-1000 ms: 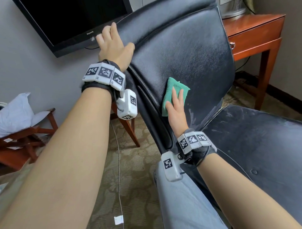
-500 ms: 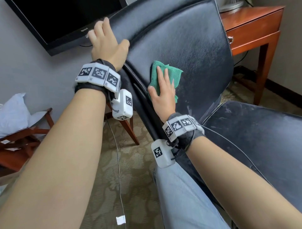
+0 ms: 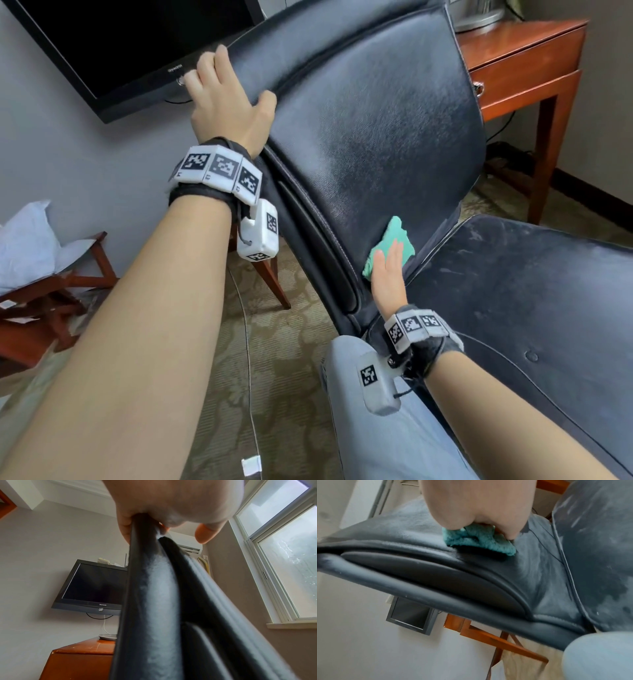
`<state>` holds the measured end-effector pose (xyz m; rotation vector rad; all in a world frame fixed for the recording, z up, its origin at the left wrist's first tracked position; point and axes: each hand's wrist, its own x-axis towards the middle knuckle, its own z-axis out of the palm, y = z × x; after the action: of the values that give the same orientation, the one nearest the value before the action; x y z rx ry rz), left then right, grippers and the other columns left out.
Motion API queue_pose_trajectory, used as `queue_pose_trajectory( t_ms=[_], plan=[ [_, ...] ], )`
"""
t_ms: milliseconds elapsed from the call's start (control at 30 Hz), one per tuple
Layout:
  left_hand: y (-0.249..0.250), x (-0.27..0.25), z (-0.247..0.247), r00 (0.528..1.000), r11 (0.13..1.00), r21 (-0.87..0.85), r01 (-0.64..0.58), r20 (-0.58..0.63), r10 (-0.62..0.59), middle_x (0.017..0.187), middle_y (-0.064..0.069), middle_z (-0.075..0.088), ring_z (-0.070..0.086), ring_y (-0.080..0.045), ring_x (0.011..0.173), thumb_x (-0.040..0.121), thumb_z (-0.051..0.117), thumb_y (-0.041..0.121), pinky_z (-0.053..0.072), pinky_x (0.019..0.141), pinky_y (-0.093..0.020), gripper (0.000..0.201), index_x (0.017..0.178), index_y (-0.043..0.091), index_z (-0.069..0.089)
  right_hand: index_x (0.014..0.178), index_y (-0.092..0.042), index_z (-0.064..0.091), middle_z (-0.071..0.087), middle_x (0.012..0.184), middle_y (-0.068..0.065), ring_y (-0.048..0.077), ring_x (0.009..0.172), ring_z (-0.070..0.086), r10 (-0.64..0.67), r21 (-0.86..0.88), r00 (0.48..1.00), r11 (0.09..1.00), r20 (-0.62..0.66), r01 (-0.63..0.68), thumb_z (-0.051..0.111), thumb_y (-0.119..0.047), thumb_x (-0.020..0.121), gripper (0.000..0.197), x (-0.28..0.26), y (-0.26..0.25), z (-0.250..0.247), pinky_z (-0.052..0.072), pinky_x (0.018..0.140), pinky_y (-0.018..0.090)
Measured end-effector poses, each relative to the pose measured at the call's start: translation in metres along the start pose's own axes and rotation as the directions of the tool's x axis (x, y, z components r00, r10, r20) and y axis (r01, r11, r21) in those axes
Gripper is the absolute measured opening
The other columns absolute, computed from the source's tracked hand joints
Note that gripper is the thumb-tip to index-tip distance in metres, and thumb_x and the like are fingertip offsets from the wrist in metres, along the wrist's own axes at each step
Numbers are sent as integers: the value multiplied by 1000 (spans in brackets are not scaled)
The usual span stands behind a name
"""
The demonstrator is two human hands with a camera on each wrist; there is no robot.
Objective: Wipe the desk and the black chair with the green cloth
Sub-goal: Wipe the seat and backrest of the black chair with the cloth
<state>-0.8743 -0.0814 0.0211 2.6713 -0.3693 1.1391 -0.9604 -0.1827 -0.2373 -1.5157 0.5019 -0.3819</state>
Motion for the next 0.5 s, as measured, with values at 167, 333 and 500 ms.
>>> queue_pose_trajectory(
  t_ms=[167, 333, 500],
  plan=[
    [-2, -1, -2, 1000, 1000, -16, -14, 23, 15, 150, -5, 25, 26, -28, 133, 87, 46, 35, 37, 97, -36, 70, 148, 9, 22, 149, -3, 12, 16, 156, 14, 28, 144, 15, 257, 136, 965, 959, -49, -249, 24, -18, 102, 51, -8, -5, 11, 12, 118, 39],
    [-3, 0, -2, 1000, 999, -25, -20, 24, 21, 150, -5, 24, 25, -28, 134, 87, 45, 34, 36, 97, -36, 71, 148, 8, 21, 147, 0, 15, 17, 154, 20, 34, 141, 19, 191, 124, 980, 975, -51, -183, 26, -15, 100, 51, -18, -25, 23, 18, 115, 47],
    [-4, 2, 0, 999, 999, -31, -33, 9, 34, 151, -5, 24, 25, -28, 134, 88, 44, 35, 35, 99, -35, 70, 148, 9, 22, 151, -13, 8, 2, 160, 6, 23, 146, -2, 125, 132, 990, 985, -70, -115, 22, -15, 102, 51, -16, -45, 28, 0, 114, 33]
  ],
)
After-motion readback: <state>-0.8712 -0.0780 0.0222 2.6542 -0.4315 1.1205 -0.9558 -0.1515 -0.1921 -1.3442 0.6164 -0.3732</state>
